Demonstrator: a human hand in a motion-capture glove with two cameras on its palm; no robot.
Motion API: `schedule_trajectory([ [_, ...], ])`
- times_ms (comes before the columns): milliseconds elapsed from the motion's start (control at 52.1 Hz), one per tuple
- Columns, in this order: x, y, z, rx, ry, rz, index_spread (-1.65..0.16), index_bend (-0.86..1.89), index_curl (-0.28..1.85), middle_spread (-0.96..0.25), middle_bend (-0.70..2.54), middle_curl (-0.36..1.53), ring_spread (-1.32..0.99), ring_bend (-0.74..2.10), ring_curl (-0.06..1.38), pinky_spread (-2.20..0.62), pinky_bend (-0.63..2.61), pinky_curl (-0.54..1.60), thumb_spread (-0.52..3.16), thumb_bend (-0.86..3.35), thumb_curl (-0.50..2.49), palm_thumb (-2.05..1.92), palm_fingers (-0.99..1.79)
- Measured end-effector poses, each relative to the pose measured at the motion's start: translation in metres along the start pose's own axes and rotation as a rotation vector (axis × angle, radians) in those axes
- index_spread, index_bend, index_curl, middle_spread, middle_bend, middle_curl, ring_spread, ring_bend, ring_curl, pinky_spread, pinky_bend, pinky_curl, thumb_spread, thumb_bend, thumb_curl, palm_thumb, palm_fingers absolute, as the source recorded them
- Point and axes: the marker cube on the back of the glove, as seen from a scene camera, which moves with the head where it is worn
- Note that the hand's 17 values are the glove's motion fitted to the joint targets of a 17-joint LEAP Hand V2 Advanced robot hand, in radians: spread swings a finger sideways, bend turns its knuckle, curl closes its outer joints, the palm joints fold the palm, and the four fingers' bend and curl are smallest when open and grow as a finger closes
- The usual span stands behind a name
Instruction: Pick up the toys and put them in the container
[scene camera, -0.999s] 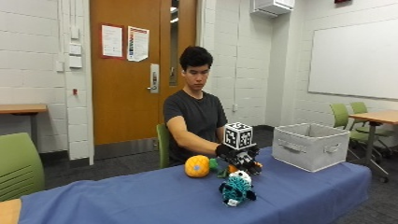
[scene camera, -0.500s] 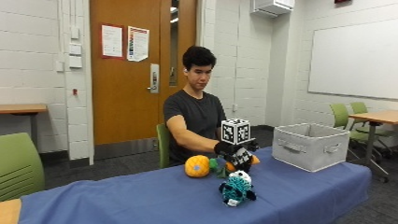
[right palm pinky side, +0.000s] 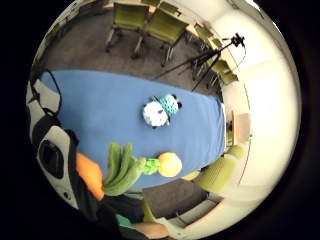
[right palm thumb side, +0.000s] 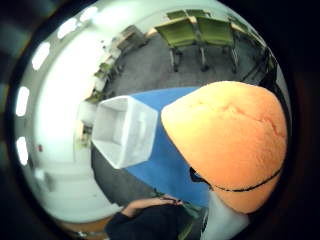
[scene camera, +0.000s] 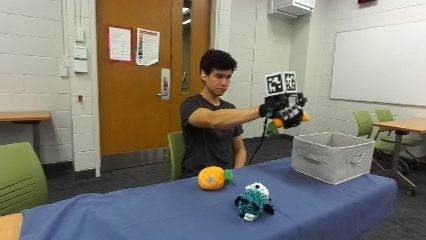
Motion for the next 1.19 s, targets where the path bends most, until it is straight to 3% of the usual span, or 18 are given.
schedule_trajectory([
  [115, -0.092, -0.015, -0.050, 0.084, -0.021, -0.137, -0.36, 0.32, 0.89, -0.35, 1.01, 0.63, -0.41, 1.18, 0.53, -0.51, 0.75, 0.43, 0.74, 0.16, 0.63, 0.68, 1.24],
  [192, -0.156, -0.018, -0.067, 0.102, -0.065, -0.314, -0.37, 0.31, 0.94, -0.35, 1.02, 0.64, -0.40, 1.22, 0.54, -0.51, 0.76, 0.43, 0.73, 0.16, 0.66, 0.68, 1.23],
  [269, -0.213, -0.025, -0.071, 0.100, -0.068, -0.293, -0.38, 0.30, 1.00, -0.34, 1.03, 0.65, -0.39, 1.23, 0.54, -0.50, 0.78, 0.43, 0.71, 0.15, 0.69, 0.69, 1.21],
  [403, -0.282, -0.029, -0.058, 0.095, -0.047, -0.403, -0.39, 0.27, 1.08, -0.34, 1.05, 0.65, -0.39, 1.23, 0.53, -0.50, 0.80, 0.43, 0.69, 0.13, 0.73, 0.69, 1.19],
  [538, -0.240, -0.068, -0.020, 0.062, -0.051, -0.513, -0.40, 0.24, 1.15, -0.33, 1.06, 0.66, -0.39, 1.25, 0.53, -0.50, 0.80, 0.43, 0.68, 0.12, 0.78, 0.69, 1.18],
  [692, -0.254, -0.068, 0.001, 0.036, -0.106, -0.518, -0.41, 0.21, 1.23, -0.33, 1.06, 0.66, -0.39, 1.25, 0.52, -0.50, 0.81, 0.42, 0.66, 0.10, 0.82, 0.69, 1.18],
  [768, -0.243, -0.070, 0.015, 0.040, 0.019, -0.540, -0.42, 0.15, 1.23, -0.33, 1.04, 0.65, -0.39, 1.24, 0.51, -0.50, 0.81, 0.42, 0.67, 0.04, 0.82, 0.62, 1.13],
  [807, -0.242, -0.070, 0.017, 0.038, 0.041, -0.528, -0.41, 0.02, 1.17, -0.33, 0.96, 0.62, -0.39, 1.23, 0.50, -0.48, 0.87, 0.43, 0.86, -0.06, 0.73, 0.45, 0.99],
  [826, -0.243, -0.069, 0.016, 0.035, 0.029, -0.534, -0.40, -0.20, 1.11, -0.31, 0.82, 0.58, -0.39, 1.23, 0.50, -0.46, 1.01, 0.47, 0.89, -0.14, 0.68, 0.31, 0.62],
  [865, -0.244, -0.067, 0.013, 0.026, -0.011, -0.558, -0.37, -0.24, 1.05, -0.25, 0.70, 0.57, -0.35, 1.25, 0.54, -0.42, 1.18, 0.55, 0.89, -0.19, 0.62, 0.12, 0.20],
  [884, -0.242, -0.066, 0.012, 0.021, -0.025, -0.558, -0.36, -0.20, 1.01, -0.23, 0.68, 0.57, -0.33, 1.26, 0.55, -0.40, 1.22, 0.57, 0.89, -0.17, 0.60, 0.07, 0.14],
  [1037, -0.260, -0.042, -0.007, 0.019, -0.174, -0.565, -0.31, -0.03, 0.74, -0.13, 0.66, 0.51, -0.27, 1.19, 0.44, -0.29, 1.32, 0.51, 0.89, -0.11, 0.48, -0.11, -0.03],
  [1095, -0.277, -0.030, -0.013, 0.019, -0.178, -0.497, -0.29, -0.02, 0.67, -0.11, 0.66, 0.51, -0.26, 1.22, 0.43, -0.27, 1.37, 0.51, 0.89, -0.10, 0.45, -0.10, 0.00],
  [1191, -0.231, -0.030, -0.015, 0.055, -0.011, -0.369, -0.30, 0.12, 0.63, -0.11, 0.66, 0.50, -0.26, 1.15, 0.40, -0.23, 1.26, 0.46, 0.89, -0.10, 0.40, -0.11, -0.03],
])
